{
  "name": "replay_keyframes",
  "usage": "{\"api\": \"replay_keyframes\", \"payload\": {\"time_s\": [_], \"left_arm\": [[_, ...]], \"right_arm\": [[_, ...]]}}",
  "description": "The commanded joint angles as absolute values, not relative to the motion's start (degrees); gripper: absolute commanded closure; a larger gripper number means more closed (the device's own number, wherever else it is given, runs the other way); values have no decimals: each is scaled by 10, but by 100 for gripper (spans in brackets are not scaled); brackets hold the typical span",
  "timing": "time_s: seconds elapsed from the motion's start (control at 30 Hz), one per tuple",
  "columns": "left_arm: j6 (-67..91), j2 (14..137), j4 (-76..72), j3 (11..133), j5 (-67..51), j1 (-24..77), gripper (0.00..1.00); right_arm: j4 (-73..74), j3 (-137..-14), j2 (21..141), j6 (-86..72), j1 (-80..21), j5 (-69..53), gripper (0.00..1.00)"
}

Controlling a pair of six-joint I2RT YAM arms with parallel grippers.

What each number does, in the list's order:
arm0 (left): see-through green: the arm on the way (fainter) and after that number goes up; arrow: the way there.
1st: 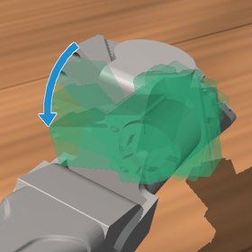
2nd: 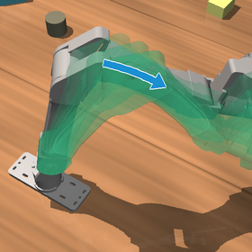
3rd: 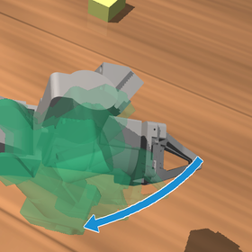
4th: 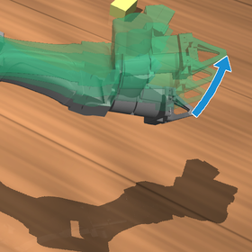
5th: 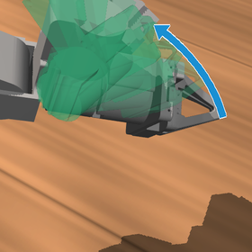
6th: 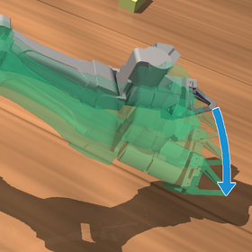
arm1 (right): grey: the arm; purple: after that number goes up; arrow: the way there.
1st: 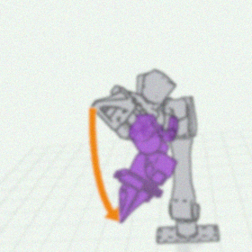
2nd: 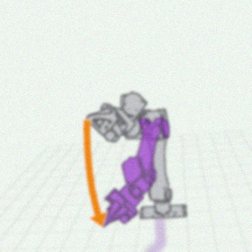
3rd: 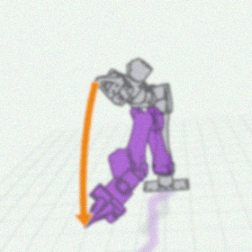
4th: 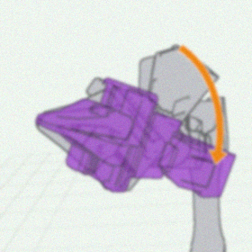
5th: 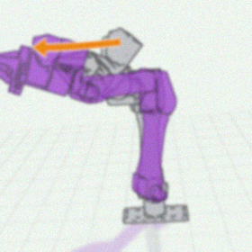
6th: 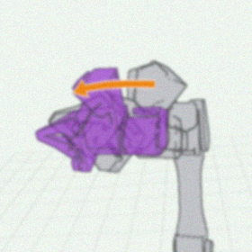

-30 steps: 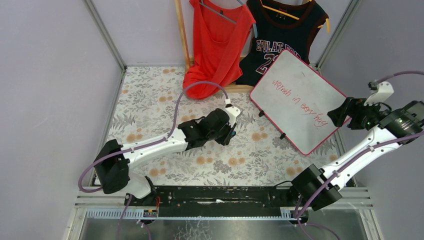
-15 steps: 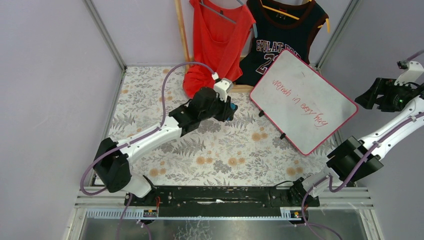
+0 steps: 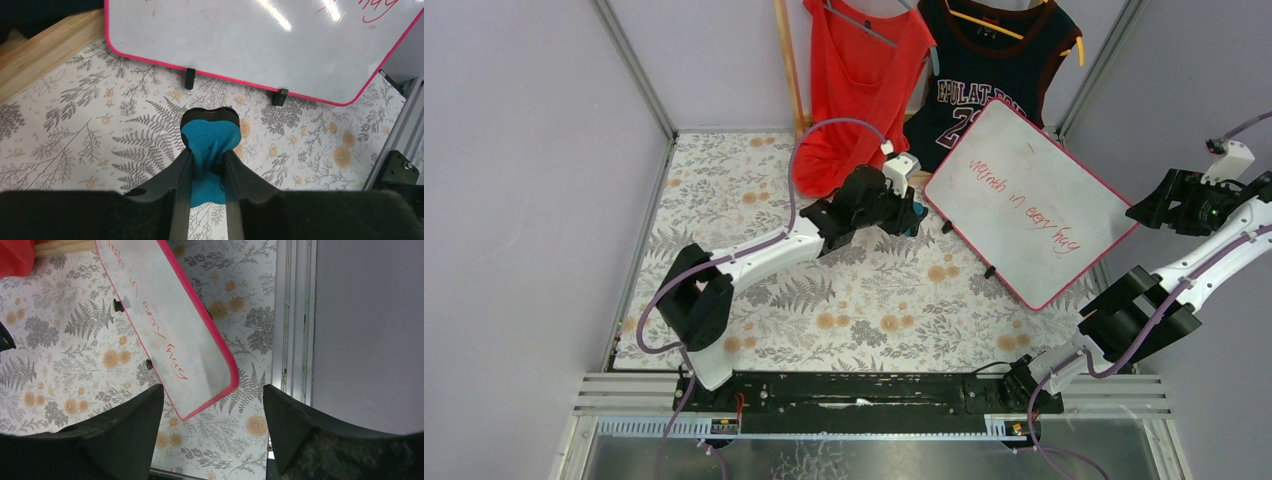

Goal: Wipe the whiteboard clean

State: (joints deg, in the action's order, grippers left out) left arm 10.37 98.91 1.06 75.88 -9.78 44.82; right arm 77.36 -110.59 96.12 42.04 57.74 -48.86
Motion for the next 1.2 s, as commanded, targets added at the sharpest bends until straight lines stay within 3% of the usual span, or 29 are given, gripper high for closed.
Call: {"api": "replay_keyframes", "payload": {"time_s": [0.0,1.17], "left_arm": [[105,1015,-52,797,-129,443,100],[106,1072,-29,843,-148,455,100]], "right_arm": [[725,-1077,965,408,579,-491,22],[709,-980,1033,500,579,-566,33]]}}
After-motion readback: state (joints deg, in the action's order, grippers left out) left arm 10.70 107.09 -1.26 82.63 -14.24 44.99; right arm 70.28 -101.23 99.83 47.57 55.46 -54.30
